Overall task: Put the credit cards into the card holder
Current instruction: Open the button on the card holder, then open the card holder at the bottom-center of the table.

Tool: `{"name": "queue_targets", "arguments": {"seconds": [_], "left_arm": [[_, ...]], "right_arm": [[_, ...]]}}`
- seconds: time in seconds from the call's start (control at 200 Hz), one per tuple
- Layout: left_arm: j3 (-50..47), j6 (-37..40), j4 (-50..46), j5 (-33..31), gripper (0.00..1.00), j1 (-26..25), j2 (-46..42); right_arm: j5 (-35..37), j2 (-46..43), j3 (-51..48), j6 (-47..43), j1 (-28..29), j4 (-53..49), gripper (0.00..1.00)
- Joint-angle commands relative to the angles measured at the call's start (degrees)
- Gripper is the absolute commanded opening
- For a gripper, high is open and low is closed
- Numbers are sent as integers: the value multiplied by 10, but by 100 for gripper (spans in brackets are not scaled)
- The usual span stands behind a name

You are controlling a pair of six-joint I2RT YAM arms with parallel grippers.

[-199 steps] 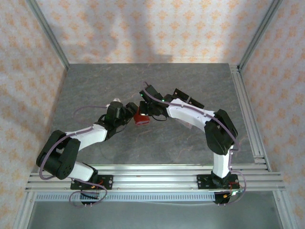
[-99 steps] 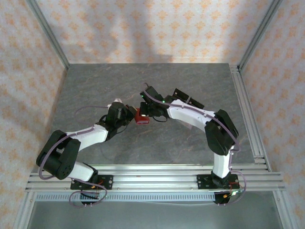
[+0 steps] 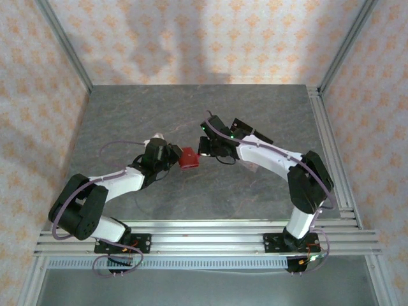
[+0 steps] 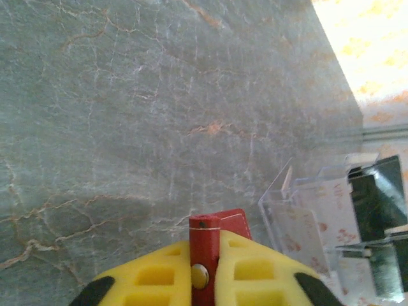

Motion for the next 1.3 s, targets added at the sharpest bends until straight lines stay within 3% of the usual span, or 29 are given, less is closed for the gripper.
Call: {"name": "queue_targets", "arguments": {"seconds": [0.0, 0.19, 0.29, 0.46, 0.641, 0.996, 1.296], "left_arm": [[5, 36, -51, -7, 24, 2, 7], [-10, 72, -99, -8, 49, 3, 3], [-16, 85, -134, -17, 56, 3, -14], [23, 137, -238, -20, 59, 0, -29], [56, 172, -281, -26, 63, -26, -29], [139, 256, -358, -136, 64, -141, 2], [161, 284, -380, -234, 63, -225, 14]], "right_arm": [[-29, -31, -33, 1, 1, 9, 0], [-64, -36, -96, 20, 7, 55, 0], [-76, -42, -124, 28, 8, 75, 0], [-95, -64, -166, 40, 8, 118, 0], [-105, -81, -180, 57, 8, 149, 0], [-66, -90, -224, 53, 0, 147, 0], [-26, -125, -280, 56, -1, 152, 0]]}}
